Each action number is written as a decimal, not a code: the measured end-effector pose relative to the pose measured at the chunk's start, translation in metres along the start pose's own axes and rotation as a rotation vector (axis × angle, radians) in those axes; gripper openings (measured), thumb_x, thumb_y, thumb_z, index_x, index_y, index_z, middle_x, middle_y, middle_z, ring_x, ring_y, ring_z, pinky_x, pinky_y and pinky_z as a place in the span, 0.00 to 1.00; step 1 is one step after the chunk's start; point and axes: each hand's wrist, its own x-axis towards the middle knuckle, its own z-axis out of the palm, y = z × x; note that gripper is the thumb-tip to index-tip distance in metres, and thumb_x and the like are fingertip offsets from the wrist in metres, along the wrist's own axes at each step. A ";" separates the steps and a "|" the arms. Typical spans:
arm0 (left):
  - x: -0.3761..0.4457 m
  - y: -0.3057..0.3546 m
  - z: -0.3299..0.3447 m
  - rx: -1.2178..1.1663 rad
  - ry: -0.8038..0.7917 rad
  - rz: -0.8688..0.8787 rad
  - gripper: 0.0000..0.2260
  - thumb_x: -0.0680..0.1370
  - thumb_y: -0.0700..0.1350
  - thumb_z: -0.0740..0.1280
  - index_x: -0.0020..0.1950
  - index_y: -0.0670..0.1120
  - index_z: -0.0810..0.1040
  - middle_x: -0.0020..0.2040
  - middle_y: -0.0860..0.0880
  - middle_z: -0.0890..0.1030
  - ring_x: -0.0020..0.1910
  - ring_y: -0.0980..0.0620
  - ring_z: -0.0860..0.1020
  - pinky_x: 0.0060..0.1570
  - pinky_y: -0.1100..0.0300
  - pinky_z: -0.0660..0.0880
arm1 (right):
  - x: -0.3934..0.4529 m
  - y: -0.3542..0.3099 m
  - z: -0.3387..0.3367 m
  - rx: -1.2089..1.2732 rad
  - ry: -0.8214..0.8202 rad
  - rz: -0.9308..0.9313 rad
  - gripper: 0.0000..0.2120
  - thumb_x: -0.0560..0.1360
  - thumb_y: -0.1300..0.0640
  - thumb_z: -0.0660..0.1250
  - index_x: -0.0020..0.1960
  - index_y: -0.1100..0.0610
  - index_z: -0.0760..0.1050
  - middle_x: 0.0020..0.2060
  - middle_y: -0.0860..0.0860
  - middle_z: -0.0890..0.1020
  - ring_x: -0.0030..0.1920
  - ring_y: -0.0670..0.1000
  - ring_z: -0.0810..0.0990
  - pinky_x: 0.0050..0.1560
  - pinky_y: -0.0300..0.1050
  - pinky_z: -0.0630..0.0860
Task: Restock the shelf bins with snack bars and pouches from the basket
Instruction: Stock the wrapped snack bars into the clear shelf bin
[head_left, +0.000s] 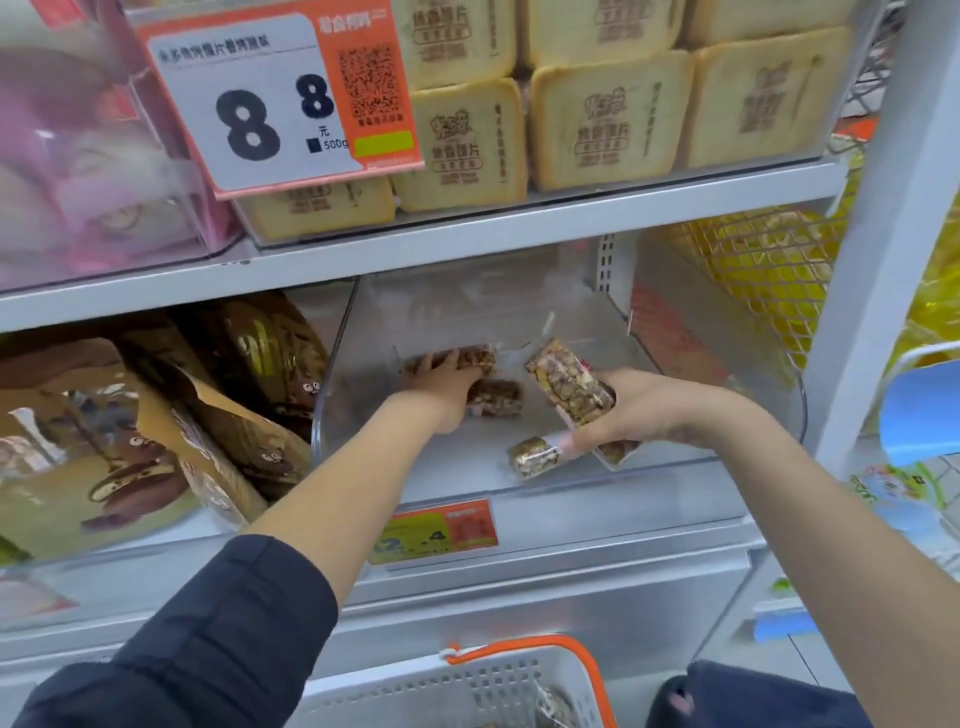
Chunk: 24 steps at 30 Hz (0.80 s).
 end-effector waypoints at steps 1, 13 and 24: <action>-0.002 -0.002 0.000 0.023 0.012 -0.043 0.29 0.79 0.37 0.57 0.77 0.54 0.52 0.78 0.46 0.45 0.76 0.38 0.47 0.72 0.42 0.56 | 0.000 -0.003 0.002 0.025 -0.014 -0.025 0.21 0.68 0.53 0.77 0.57 0.57 0.74 0.42 0.49 0.78 0.41 0.46 0.77 0.39 0.37 0.75; -0.031 0.015 -0.021 -0.274 0.203 -0.137 0.23 0.75 0.40 0.67 0.69 0.42 0.67 0.66 0.42 0.70 0.65 0.42 0.69 0.63 0.51 0.70 | 0.025 -0.001 -0.012 -0.056 0.470 -0.028 0.08 0.74 0.58 0.68 0.53 0.50 0.79 0.54 0.54 0.82 0.46 0.51 0.80 0.35 0.37 0.76; -0.057 0.039 -0.016 -0.342 -0.150 0.146 0.10 0.72 0.47 0.69 0.49 0.43 0.76 0.44 0.46 0.76 0.41 0.48 0.75 0.40 0.56 0.72 | 0.016 -0.005 0.001 0.013 0.370 0.044 0.18 0.73 0.56 0.72 0.60 0.53 0.71 0.48 0.56 0.76 0.41 0.52 0.80 0.33 0.43 0.82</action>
